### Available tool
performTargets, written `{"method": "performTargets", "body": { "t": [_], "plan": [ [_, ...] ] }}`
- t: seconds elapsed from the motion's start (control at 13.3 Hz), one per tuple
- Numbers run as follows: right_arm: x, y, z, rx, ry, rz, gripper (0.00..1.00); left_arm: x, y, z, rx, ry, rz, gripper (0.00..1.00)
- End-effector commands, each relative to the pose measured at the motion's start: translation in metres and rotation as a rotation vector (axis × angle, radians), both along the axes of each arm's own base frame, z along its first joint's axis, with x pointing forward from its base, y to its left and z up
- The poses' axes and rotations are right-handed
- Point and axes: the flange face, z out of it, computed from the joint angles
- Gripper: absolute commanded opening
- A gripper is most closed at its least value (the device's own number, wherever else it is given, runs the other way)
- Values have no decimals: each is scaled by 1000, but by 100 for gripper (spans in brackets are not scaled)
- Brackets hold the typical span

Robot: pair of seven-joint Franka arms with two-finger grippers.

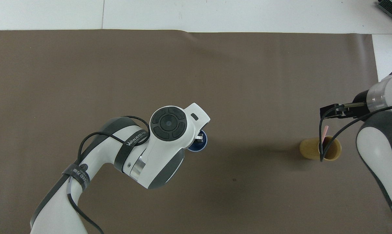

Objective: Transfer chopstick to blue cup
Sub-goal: 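Grasp the pink chopstick with the right gripper while the left gripper withdraws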

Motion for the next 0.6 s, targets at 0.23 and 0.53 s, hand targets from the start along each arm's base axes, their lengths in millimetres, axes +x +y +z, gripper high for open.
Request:
{"method": "performTargets", "body": {
  "t": [0.23, 0.53],
  "plan": [
    [-21, 17, -42, -106, 70, 193, 68, 5, -1, -20, -1, -3, 13, 0],
    [-20, 16, -43, -137, 59, 266, 55, 8, 3, -21, 10, 2, 15, 85]
  ]
}}
